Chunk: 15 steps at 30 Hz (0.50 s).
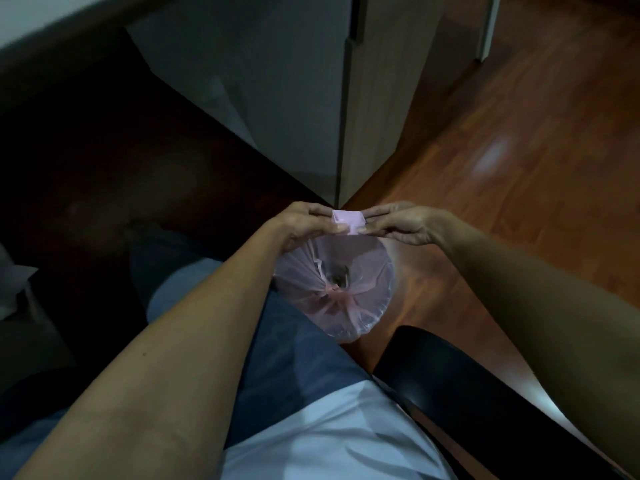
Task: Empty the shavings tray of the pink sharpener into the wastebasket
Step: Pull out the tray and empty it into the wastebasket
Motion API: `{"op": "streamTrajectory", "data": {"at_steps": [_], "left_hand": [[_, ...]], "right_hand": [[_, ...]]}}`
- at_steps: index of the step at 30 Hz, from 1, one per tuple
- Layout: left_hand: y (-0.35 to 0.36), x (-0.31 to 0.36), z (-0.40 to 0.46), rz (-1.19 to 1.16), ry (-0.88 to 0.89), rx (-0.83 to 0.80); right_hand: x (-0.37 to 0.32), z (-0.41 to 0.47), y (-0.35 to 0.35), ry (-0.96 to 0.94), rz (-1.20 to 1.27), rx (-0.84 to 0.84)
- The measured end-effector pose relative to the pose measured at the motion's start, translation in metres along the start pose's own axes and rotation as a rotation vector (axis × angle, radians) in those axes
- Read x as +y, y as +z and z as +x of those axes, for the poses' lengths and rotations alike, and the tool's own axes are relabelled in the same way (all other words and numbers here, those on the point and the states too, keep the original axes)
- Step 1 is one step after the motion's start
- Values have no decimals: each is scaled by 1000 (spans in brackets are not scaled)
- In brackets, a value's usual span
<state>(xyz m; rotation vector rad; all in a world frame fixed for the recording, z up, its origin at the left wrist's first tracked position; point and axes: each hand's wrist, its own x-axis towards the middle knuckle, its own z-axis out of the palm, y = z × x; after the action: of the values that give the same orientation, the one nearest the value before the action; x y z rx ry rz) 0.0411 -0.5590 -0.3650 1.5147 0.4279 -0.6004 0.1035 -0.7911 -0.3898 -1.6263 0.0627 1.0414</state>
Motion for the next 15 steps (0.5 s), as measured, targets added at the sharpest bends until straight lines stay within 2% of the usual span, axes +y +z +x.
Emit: {"op": "streamTrajectory", "data": {"at_steps": [3, 7, 15], "left_hand": [[-1, 9, -4, 94, 98, 37], [-1, 38, -17, 124, 233, 66], [-9, 155, -73, 343, 543, 87]], "right_hand": [[-25, -19, 7, -73, -76, -8], [-54, -40, 15, -175, 37, 61], [-151, -101, 13, -468, 54, 146]]}}
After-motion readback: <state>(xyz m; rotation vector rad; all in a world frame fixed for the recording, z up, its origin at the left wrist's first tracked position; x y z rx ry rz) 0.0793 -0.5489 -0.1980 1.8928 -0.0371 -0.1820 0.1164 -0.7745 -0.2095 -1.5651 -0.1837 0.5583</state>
